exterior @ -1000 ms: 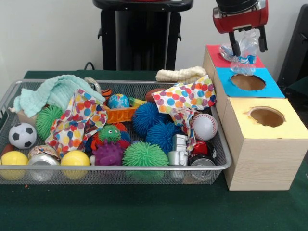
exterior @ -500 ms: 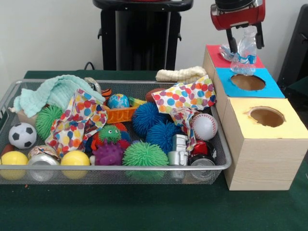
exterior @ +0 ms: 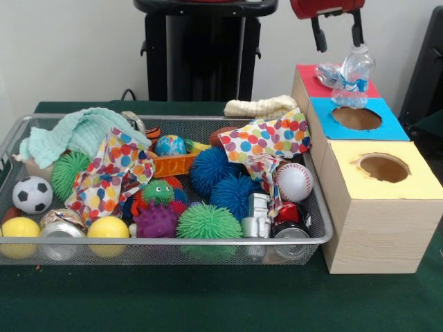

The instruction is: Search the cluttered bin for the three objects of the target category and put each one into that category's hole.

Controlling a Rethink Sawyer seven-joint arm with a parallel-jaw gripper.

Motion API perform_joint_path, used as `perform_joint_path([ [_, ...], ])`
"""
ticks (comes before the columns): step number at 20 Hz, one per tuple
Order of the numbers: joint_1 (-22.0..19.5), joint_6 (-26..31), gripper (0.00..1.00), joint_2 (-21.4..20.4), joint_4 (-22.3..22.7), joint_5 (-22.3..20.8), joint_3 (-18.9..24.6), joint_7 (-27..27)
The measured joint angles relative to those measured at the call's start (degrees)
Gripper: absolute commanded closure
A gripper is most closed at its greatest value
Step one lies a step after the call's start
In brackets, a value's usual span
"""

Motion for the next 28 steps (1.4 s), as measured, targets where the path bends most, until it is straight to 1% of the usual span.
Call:
perform_joint_path([
  [3, -0.64, 1.11, 0.0, -1.98, 1.49, 0.14, 0.01, 0.0],
  [8, -1.36, 1.36, 0.0, -3.89, 4.08, 0.72, 0.0, 0.0],
  [16, -1.4, 0.26, 0.0, -3.61, 7.67, 0.74, 0.13, 0.0],
  [19, -1.57, -2.21, 0.0, -3.24, 9.77, 0.75, 0.21, 0.0],
  [21, -1.64, -4.9, 0.0, -2.58, 11.17, 0.75, 0.2, 0.0],
  [25, -1.65, -11.97, 0.0, 0.26, 13.34, -0.06, 0.21, 0.0],
  [28, -1.64, -14.56, 0.0, 1.67, 13.99, -0.8, 0.21, 0.0],
])
